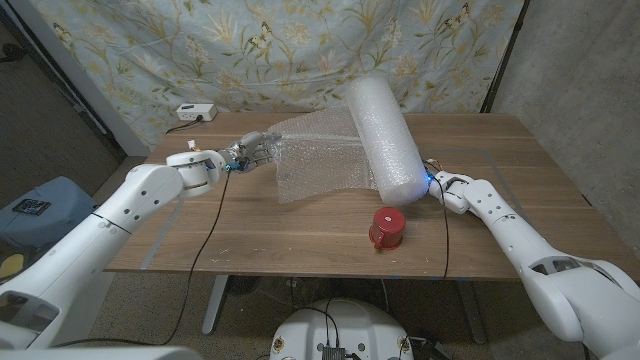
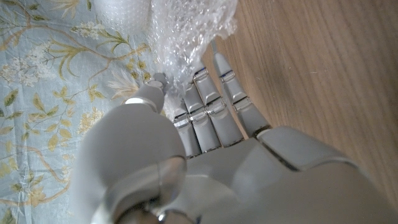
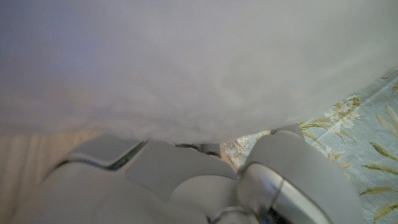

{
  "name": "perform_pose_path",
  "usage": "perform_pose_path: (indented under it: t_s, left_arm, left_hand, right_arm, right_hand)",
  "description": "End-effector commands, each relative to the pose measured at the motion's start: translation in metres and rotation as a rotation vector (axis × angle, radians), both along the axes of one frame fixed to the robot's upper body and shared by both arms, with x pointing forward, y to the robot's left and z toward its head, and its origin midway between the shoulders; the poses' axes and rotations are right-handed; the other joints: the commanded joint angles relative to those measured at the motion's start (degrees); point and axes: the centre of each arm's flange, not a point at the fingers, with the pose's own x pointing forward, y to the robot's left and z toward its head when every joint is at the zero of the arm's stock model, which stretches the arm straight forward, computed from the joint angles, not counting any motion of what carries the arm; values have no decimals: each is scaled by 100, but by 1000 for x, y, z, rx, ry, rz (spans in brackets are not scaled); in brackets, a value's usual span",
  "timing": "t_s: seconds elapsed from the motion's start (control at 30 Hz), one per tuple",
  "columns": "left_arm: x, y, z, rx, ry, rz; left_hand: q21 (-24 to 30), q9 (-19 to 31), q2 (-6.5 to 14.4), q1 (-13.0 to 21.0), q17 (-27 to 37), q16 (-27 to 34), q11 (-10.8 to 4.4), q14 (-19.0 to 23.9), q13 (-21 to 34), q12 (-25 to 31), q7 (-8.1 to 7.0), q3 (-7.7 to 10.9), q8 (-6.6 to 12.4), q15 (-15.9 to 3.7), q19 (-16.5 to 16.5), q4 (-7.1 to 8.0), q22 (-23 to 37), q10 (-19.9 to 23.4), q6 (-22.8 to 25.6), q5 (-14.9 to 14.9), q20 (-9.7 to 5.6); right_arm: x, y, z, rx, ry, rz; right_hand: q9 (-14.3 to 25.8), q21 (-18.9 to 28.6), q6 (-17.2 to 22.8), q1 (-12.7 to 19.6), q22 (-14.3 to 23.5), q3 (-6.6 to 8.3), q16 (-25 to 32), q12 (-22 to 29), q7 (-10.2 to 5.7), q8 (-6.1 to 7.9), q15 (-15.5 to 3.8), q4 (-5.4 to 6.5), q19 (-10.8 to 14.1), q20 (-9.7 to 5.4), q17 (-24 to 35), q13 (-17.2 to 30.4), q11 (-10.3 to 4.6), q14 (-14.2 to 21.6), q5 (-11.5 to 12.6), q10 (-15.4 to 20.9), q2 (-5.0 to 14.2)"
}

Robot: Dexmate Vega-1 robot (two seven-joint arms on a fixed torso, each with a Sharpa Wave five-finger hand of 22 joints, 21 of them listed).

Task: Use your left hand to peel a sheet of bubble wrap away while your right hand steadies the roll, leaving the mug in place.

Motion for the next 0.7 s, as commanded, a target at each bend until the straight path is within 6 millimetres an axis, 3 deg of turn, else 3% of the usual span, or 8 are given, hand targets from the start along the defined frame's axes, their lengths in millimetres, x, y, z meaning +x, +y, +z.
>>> perform_pose_path:
  t_s: [0.03, 0.7]
  left_arm:
    - [-13, 16, 8, 10, -14, 33]
    - [-27, 29, 8, 8, -18, 47]
  left_hand:
    - [43, 17, 3, 76, 21, 5, -172, 75, 8, -15, 99, -34, -11, -100, -29, 14, 4, 191, 114, 28, -9]
    - [107, 30, 19, 70, 18, -22, -182, 77, 19, -53, 88, -42, -46, -94, -69, 34, -6, 207, 105, 29, -11]
  right_arm:
    - [4, 1, 0, 6, 5, 5]
    - [2, 0, -2, -3, 14, 7]
  right_hand:
    - [2, -40, -26, -89, 17, 2, 6, -14, -14, -26, 15, 60, -13, 23, -6, 18, 49, -46, 29, -11, -15]
    - [-12, -118, -247, -184, 18, -30, -50, -130, -17, -85, 54, 66, -2, 51, -121, 50, 103, -241, 67, -196, -30]
